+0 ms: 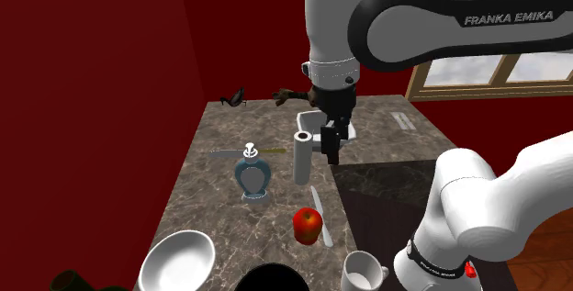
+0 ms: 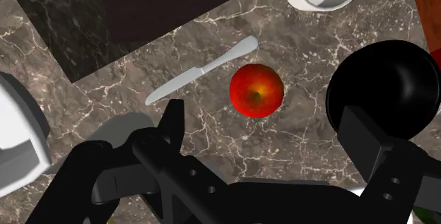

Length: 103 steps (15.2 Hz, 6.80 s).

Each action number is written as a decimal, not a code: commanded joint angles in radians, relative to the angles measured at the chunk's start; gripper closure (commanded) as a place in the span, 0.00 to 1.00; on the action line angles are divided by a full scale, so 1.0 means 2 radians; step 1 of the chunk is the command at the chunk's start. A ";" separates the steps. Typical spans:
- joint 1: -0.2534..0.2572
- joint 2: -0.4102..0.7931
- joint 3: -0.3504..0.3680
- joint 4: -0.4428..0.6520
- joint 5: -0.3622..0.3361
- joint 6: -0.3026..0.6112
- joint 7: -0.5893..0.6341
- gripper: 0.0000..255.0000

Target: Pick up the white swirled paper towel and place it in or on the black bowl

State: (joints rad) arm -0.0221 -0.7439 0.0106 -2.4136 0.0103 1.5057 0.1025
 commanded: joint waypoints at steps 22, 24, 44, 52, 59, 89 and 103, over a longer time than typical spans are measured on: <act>-0.044 0.223 -0.161 0.006 -0.079 0.341 -0.208 0.00; -0.044 0.231 -0.163 -0.001 -0.078 0.355 -0.209 0.00; -0.043 0.254 -0.168 -0.019 -0.074 0.396 -0.212 1.00; -0.044 0.236 -0.164 0.000 -0.077 0.360 -0.210 1.00; -0.044 0.216 -0.159 0.031 -0.078 0.309 -0.209 1.00; 0.037 0.098 0.029 0.058 -0.019 0.147 0.016 1.00; 0.088 0.158 0.163 0.165 0.026 0.098 0.186 1.00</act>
State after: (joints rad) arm 0.1461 -0.4444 0.3119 -2.1109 0.0576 1.7119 0.4411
